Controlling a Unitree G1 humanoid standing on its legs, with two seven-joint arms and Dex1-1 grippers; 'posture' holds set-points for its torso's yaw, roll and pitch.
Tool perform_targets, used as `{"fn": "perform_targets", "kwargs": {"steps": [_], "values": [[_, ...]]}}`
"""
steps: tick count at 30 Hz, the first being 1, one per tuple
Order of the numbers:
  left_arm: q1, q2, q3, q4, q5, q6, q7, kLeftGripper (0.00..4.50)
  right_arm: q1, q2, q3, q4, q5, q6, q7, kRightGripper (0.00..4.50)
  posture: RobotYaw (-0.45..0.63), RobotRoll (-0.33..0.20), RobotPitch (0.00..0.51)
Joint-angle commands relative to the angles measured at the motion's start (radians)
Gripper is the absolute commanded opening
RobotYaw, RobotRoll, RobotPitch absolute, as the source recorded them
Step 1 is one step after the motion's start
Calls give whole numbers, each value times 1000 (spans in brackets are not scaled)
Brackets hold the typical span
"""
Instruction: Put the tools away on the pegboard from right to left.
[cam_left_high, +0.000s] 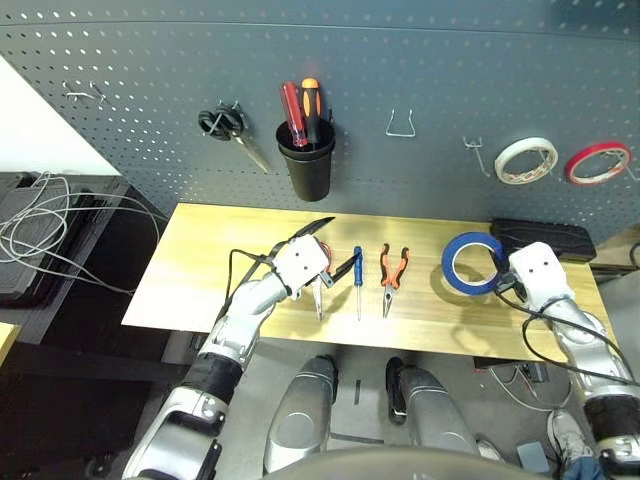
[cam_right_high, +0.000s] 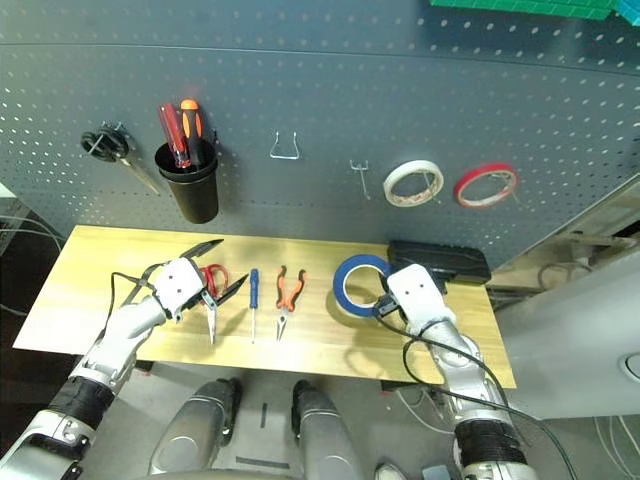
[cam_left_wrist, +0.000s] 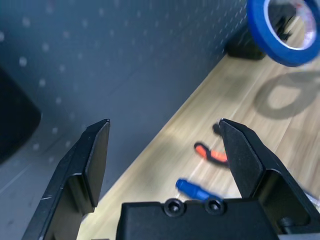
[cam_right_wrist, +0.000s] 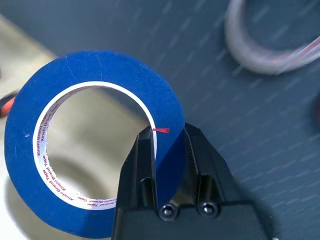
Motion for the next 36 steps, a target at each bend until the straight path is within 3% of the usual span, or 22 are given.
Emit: {"fn": "perform_targets", "kwargs": {"steps": [1,8,23,36], "values": [[3,-12,3,-29,-42,-44,-29,4500,2,-18,-25,-40,-26,-98,-35,703,116,0,215],[-6,-15,-1,-50,-79,-134,-65,4500,-21,-32,-37,-90,-21,-180,-41,703,111,0,214],[-7,-8,1,-44,-50,-177,-48,4500,-46,-28,-46,-173,-11,-200,-34,703,107,0,214],[-16,-11,2,-41,-45,-172,-38,4500,-209,-14,-58,-43,-23,-131,-71,703,121,0,216]]}}
